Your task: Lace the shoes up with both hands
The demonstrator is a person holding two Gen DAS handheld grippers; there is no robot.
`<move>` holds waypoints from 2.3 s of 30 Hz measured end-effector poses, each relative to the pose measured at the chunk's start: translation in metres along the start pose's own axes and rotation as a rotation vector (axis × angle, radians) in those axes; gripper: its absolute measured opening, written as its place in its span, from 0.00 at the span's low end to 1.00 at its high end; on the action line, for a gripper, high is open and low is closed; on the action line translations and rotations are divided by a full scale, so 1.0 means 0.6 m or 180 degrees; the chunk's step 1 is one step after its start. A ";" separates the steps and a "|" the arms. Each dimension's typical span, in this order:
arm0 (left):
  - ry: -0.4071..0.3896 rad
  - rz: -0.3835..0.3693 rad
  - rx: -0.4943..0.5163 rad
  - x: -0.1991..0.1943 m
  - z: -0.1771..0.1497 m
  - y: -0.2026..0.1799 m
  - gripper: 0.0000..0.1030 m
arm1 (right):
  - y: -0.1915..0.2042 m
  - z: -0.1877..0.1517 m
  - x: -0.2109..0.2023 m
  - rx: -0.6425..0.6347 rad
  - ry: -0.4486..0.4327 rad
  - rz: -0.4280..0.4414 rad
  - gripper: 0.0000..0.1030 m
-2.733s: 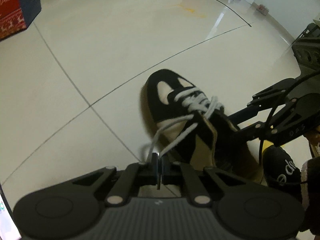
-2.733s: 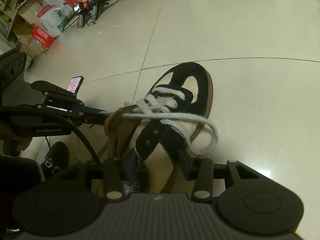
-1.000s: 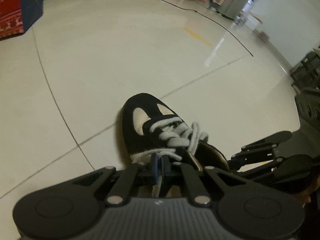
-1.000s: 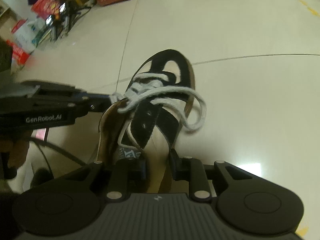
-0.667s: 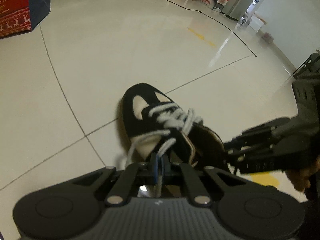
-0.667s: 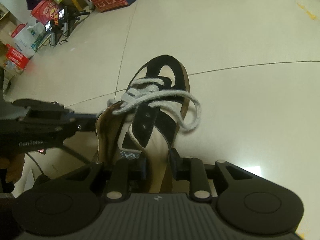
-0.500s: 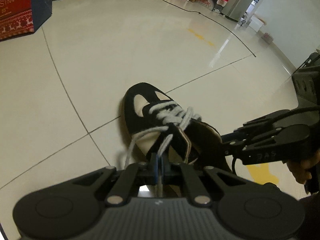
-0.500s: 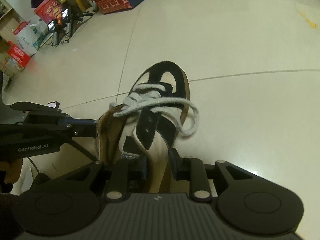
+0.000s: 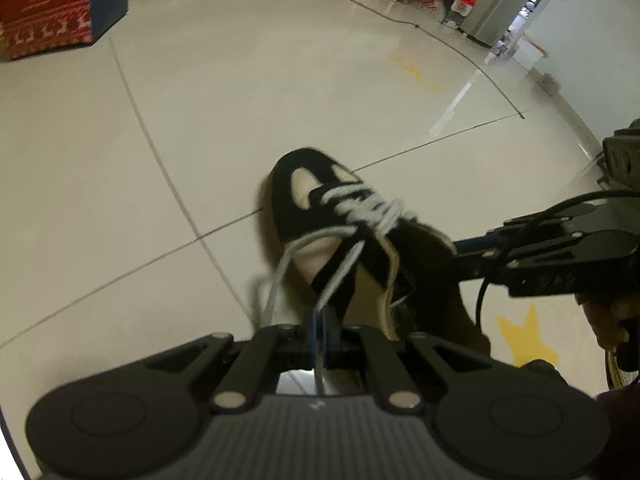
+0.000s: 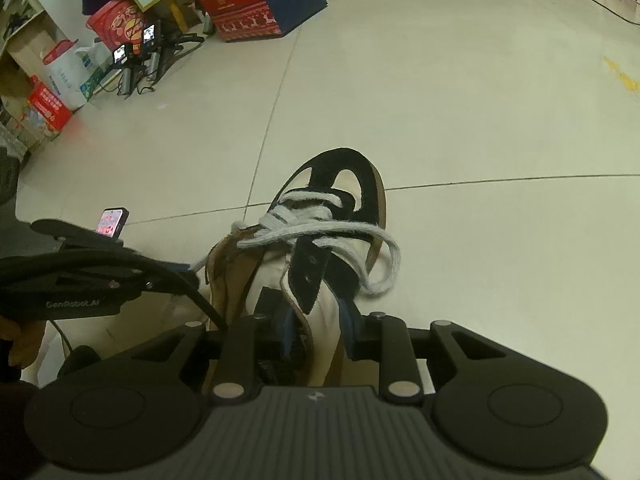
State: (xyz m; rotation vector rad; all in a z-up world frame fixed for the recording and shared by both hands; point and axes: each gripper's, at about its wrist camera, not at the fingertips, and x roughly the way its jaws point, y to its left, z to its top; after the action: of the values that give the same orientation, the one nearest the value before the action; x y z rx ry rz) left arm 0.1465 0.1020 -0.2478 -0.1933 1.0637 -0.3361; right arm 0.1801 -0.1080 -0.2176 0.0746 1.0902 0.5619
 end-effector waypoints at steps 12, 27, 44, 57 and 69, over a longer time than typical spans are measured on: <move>0.0069 -0.0203 0.0214 -0.018 -0.010 -0.002 0.19 | 0.000 0.004 -0.004 -0.0103 0.0002 0.0078 0.29; 0.0001 -0.0041 0.0528 0.034 0.045 -0.035 0.03 | 0.018 0.024 -0.005 -0.0345 -0.0114 0.0124 0.30; 0.0113 0.0284 0.0027 -0.003 -0.008 0.017 0.02 | 0.000 0.016 0.002 -0.0116 -0.0080 0.0122 0.32; 0.0147 0.0178 0.0177 -0.013 -0.015 0.013 0.41 | 0.000 0.017 -0.003 -0.0189 -0.0088 0.0094 0.34; -0.0387 0.0102 0.0685 -0.009 0.018 -0.041 0.85 | 0.002 0.018 -0.007 -0.0218 -0.0096 0.0098 0.35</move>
State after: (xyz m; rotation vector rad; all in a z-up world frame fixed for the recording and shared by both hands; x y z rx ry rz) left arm 0.1492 0.0809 -0.2305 -0.0040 0.9028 -0.4022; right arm 0.1876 -0.1068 -0.2089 0.0401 1.0409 0.6236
